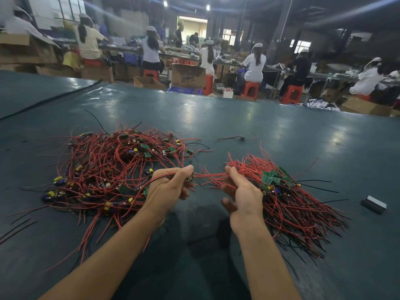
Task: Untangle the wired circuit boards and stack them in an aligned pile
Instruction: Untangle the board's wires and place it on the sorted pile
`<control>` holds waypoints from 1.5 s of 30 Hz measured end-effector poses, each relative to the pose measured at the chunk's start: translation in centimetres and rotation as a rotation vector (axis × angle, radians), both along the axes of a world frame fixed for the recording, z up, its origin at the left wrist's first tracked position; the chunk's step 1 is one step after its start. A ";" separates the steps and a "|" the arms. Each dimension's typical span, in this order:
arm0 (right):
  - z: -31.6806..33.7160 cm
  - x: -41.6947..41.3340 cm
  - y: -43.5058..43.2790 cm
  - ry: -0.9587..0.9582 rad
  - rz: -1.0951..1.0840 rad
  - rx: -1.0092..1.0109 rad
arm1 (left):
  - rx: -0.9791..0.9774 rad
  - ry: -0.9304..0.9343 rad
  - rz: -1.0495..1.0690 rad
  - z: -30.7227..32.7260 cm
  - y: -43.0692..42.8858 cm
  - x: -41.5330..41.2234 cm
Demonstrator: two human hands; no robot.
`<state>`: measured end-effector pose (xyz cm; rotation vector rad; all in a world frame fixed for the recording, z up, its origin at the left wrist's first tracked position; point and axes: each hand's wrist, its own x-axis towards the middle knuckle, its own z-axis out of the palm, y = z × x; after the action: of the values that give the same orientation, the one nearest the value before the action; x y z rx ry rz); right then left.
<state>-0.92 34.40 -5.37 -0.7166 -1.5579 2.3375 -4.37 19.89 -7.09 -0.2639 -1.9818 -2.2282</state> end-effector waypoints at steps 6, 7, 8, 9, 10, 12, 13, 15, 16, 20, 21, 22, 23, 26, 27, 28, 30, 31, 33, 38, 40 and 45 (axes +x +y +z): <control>0.2 0.1 -0.4 0.062 0.055 -0.172 | 0.253 -0.194 0.003 0.2 -0.2 -0.1; 0.3 0.1 -0.4 0.073 0.064 -0.231 | 0.280 -0.220 -0.023 0.3 -0.2 0.0; 0.3 0.1 -0.4 0.081 0.076 -0.292 | 0.299 -0.241 -0.050 0.3 -0.2 0.0; 0.3 0.1 -0.4 0.088 0.090 -0.352 | 0.314 -0.259 -0.078 0.4 -0.2 0.2; 0.3 0.1 -0.2 0.094 0.103 -0.402 | 0.330 -0.272 -0.104 0.4 -0.1 0.2; 0.2 0.2 0.0 0.101 0.118 -0.453 | 0.349 -0.290 -0.137 0.4 -0.1 0.4; 0.2 0.2 0.1 0.101 0.119 -0.461 | 0.347 -0.294 -0.145 0.3 -0.1 0.4; 0.0 0.2 0.1 0.101 0.113 -0.462 | 0.328 -0.290 -0.146 0.3 -0.2 0.5; 0.0 0.2 0.2 0.104 0.107 -0.455 | 0.312 -0.280 -0.140 0.4 -0.1 0.5; -0.1 0.0 0.1 0.107 0.037 -0.351 | 0.250 -0.201 -0.079 0.3 0.2 0.4; -0.1 0.0 -0.1 0.105 0.019 -0.301 | 0.218 -0.173 -0.060 0.2 0.3 0.4; -0.1 0.0 -0.3 0.103 0.013 -0.248 | 0.173 -0.142 -0.040 0.1 0.4 0.3; -0.1 0.0 -0.6 0.101 0.021 -0.195 | 0.124 -0.109 -0.025 -0.1 0.4 0.3; -0.5 0.1 -2.1 0.075 0.079 -0.038 | -0.003 -0.018 -0.007 -0.4 0.4 0.4; -0.8 0.1 -2.7 0.064 0.099 0.004 | -0.049 0.010 -0.007 -0.5 0.3 0.4; -1.1 0.2 -3.3 0.067 0.117 0.023 | -0.093 0.036 -0.007 -0.5 0.3 0.4; -1.5 0.3 -4.4 0.099 0.149 0.027 | -0.134 0.081 -0.018 -0.7 0.2 0.4; -1.5 0.4 -4.7 0.111 0.158 0.024 | -0.132 0.093 -0.026 -0.8 0.3 0.4; -1.7 0.3 -4.8 0.111 0.159 0.015 | -0.137 0.098 -0.031 -0.7 0.2 0.3; -1.2 -0.2 -3.0 0.026 0.071 -0.064 | -0.074 0.032 -0.065 -0.3 0.2 0.2; -0.9 -0.5 -1.6 0.023 -0.015 -0.110 | -0.039 0.029 -0.047 -0.1 0.1 0.3; -0.5 -0.5 1.2 0.105 -0.119 -0.264 | -0.034 0.044 -0.008 0.5 -0.3 0.4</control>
<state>-1.38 35.57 -5.89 -0.7086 -1.1439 2.4724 -4.01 19.61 -6.61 -0.3222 -2.0007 -2.1758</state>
